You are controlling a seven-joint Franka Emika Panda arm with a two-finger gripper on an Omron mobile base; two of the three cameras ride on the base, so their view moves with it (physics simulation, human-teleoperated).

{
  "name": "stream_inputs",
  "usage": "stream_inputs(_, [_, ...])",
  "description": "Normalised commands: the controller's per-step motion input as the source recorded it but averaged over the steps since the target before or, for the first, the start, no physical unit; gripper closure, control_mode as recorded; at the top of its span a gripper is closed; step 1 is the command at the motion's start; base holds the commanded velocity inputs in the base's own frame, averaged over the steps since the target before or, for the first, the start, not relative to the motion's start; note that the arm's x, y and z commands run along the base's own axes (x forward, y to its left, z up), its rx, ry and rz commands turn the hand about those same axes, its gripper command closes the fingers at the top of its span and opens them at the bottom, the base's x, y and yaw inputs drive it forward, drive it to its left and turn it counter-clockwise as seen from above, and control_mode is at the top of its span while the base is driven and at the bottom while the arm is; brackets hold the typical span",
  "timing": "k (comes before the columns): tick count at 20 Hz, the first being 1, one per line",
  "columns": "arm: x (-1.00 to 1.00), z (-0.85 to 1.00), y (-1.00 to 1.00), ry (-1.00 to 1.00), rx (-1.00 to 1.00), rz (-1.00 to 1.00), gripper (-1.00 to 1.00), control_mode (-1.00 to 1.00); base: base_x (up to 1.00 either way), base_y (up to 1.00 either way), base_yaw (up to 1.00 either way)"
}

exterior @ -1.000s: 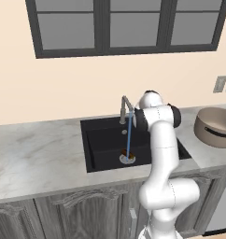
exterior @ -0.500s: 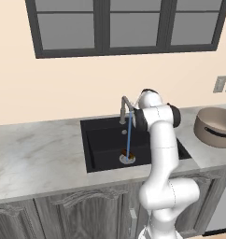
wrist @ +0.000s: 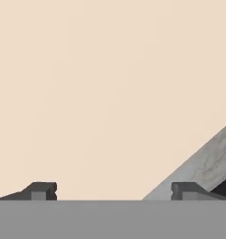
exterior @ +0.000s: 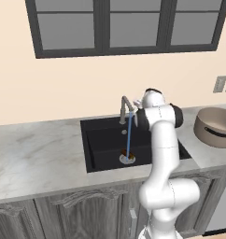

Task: Dump the sweet potato from the pot into the sink. Then turn on the water and wash the sweet potato. Then turn off the water and put the sweet potato back in the pot.

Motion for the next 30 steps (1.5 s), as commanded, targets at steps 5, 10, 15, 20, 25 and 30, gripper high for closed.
stream_inputs(5, [-0.18, 0.03, -0.02, 0.00, 0.07, 0.09, -1.00, -1.00, 0.00, 0.00, 0.00])
stream_inputs(10, [-0.36, 0.16, 0.00, -0.07, 0.01, 0.15, -1.00, -1.00, 0.00, 0.00, 0.00])
stream_inputs(15, [-0.38, 0.20, 0.00, -0.09, 0.00, 0.14, -1.00, -1.00, 0.00, 0.00, 0.00])
stream_inputs(20, [-0.19, 0.04, 0.00, -0.01, 0.00, 0.12, -1.00, -1.00, 0.00, 0.00, 0.00])
stream_inputs(25, [-0.03, 0.11, 0.00, 0.00, 0.00, 0.12, -1.00, -1.00, 0.00, 0.00, 0.00])
stream_inputs(30, [-0.05, 0.09, 0.04, 0.01, 0.00, 0.10, -1.00, -1.00, 0.00, 0.00, 0.00])
